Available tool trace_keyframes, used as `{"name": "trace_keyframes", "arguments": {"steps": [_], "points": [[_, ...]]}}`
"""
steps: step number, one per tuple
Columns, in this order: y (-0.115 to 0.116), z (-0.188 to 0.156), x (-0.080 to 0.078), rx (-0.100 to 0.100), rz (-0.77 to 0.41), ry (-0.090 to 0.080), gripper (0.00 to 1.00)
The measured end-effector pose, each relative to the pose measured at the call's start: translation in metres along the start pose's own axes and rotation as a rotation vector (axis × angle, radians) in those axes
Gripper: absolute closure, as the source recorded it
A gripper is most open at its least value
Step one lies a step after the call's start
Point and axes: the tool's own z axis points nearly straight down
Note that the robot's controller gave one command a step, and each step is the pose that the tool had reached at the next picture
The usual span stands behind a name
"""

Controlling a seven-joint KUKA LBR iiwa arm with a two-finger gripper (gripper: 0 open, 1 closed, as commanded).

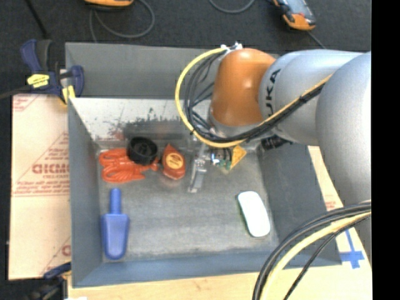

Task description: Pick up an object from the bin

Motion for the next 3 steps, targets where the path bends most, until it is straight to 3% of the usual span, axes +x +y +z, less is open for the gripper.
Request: {"name": "trace_keyframes", "arguments": {"steps": [1,2,3], "points": [[0.021,0.053,-0.027,0.000,0.069,0.000,0.00],[0.015,0.069,0.002,0.003,0.172,0.006,1.00],[0.015,0.069,0.002,0.003,0.171,0.005,1.00]]}}
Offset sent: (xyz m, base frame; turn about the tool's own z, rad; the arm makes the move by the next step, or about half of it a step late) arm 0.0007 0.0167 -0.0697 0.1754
